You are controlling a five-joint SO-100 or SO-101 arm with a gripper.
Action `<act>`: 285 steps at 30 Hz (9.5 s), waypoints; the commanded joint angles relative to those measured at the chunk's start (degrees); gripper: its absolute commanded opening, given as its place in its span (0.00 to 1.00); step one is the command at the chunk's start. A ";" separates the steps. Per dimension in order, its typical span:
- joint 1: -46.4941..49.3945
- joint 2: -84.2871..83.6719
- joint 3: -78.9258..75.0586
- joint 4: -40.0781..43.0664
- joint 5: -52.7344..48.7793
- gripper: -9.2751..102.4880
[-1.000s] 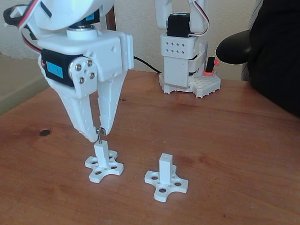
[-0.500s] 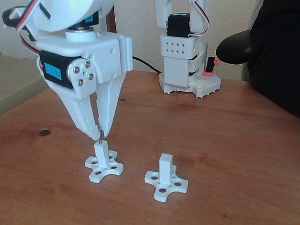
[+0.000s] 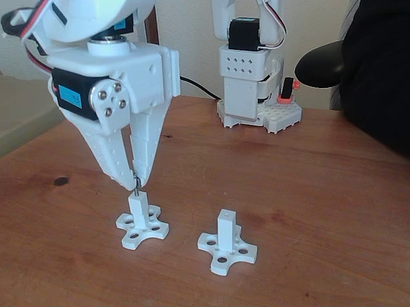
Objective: Grab the screw and set it in the hole.
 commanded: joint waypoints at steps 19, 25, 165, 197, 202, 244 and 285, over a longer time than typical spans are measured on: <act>-5.27 4.48 -10.37 8.17 0.97 0.04; -8.70 5.89 -9.49 8.88 2.02 0.04; -18.11 0.79 -0.70 1.67 6.15 0.04; -18.90 0.70 0.18 2.02 6.42 0.04; -18.90 0.79 0.09 2.11 6.42 0.04; -19.34 1.76 -0.26 3.16 6.68 0.04; -18.19 2.02 2.37 1.41 5.36 0.05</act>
